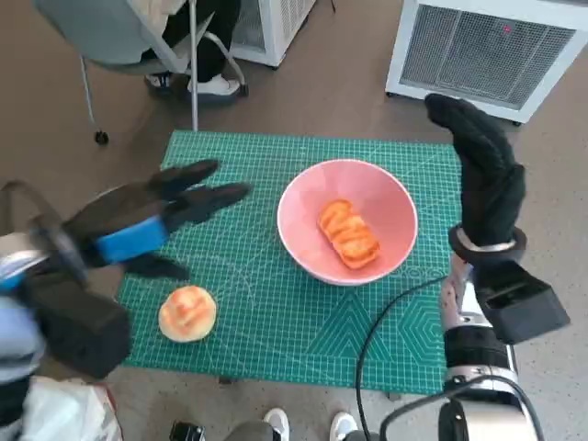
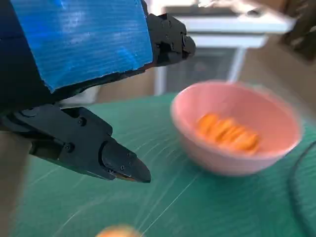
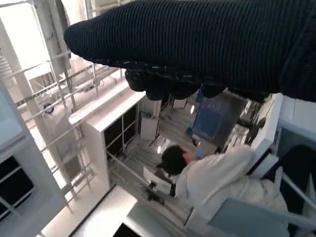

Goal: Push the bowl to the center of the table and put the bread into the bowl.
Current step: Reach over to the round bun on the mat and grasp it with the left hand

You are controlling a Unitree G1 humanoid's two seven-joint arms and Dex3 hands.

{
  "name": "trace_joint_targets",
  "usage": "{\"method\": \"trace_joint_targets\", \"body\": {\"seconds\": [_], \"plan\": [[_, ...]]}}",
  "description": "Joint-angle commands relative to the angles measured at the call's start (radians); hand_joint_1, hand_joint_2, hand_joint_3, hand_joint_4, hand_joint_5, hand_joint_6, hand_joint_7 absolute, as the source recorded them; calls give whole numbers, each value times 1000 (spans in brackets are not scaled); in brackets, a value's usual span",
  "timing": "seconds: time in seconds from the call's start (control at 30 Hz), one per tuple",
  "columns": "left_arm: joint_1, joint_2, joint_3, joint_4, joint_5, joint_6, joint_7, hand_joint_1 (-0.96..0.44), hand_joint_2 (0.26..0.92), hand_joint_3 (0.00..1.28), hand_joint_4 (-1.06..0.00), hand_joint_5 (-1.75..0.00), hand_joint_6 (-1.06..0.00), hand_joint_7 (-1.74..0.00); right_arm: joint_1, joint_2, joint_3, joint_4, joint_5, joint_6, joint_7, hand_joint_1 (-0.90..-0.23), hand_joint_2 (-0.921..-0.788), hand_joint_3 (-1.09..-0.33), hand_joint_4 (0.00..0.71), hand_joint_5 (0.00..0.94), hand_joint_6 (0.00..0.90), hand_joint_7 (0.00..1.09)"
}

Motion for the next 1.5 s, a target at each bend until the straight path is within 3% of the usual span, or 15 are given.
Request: {"method": "trace_joint_targets", "body": {"seconds": [0.03,0.43,0.83,1.2,1.5], "plan": [[96,59,41,-64,-13,54,-37,-88,747,4,-136,-2,-301,-41,12,8,3,10,19,19,11,-597,-921,-769,363,0,179,362],[238,80,66,-143,-11,155,-49,-56,762,6,-129,-1,-302,-15,-10,21,6,48,46,21,47,-583,-921,-762,362,0,181,359],[251,44,-35,-103,27,184,-23,-20,767,5,-121,0,-288,-1,-28,31,1,59,77,45,87,-587,-921,-753,376,6,185,359],[189,-36,-197,76,135,139,60,-29,770,4,-115,-1,-277,0,-29,30,-3,60,92,52,110,-595,-921,-744,386,8,198,364],[133,-123,-292,301,220,43,189,-64,800,15,-198,-24,-294,-8,-18,28,-4,45,86,43,112,-602,-921,-743,388,7,199,362]]}}
